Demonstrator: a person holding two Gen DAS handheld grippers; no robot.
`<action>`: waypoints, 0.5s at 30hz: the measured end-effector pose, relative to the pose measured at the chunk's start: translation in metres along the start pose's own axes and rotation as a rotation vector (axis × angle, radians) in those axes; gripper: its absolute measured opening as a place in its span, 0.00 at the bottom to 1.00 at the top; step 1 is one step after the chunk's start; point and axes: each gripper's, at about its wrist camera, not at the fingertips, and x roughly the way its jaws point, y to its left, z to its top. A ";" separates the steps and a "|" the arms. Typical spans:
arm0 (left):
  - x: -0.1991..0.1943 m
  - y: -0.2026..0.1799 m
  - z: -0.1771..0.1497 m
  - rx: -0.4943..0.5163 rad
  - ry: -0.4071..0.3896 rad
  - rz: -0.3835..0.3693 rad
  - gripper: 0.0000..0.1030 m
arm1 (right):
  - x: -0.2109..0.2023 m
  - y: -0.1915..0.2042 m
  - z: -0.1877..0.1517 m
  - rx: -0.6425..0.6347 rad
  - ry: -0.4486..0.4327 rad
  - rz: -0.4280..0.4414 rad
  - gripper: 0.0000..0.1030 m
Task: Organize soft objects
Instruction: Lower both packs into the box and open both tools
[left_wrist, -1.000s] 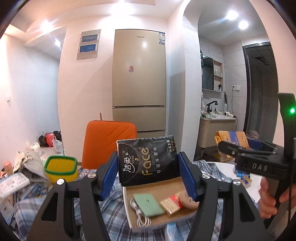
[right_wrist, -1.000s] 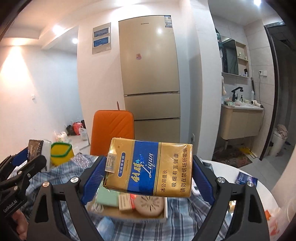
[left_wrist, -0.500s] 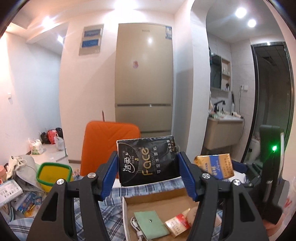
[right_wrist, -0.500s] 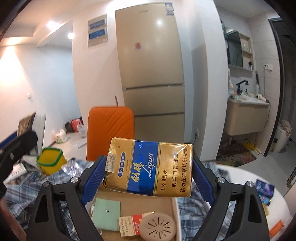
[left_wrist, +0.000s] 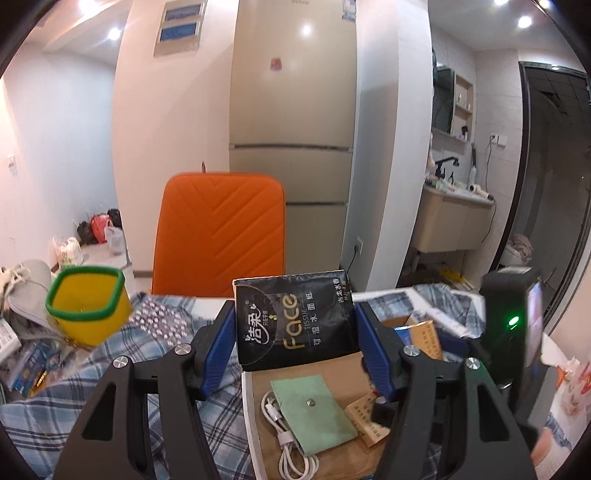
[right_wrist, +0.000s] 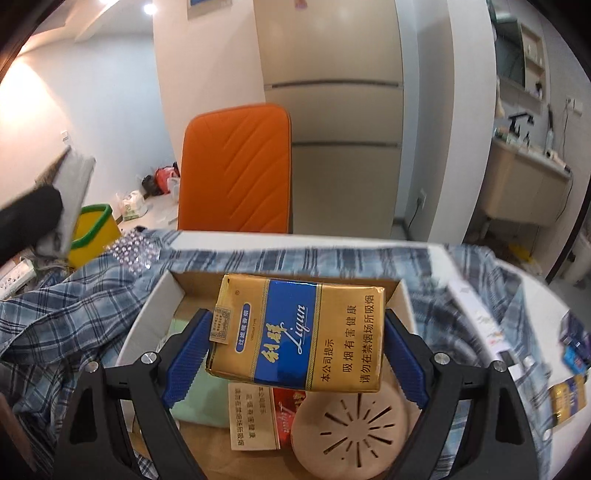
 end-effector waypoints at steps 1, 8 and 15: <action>0.004 0.000 -0.002 0.002 0.012 0.004 0.60 | 0.002 -0.002 -0.002 0.007 0.006 0.000 0.88; 0.016 -0.008 -0.011 0.037 0.047 0.015 0.60 | 0.004 -0.002 -0.005 -0.002 0.007 0.005 0.89; 0.011 -0.008 -0.011 0.036 0.004 -0.009 0.75 | 0.000 -0.008 -0.001 0.021 0.000 -0.006 0.89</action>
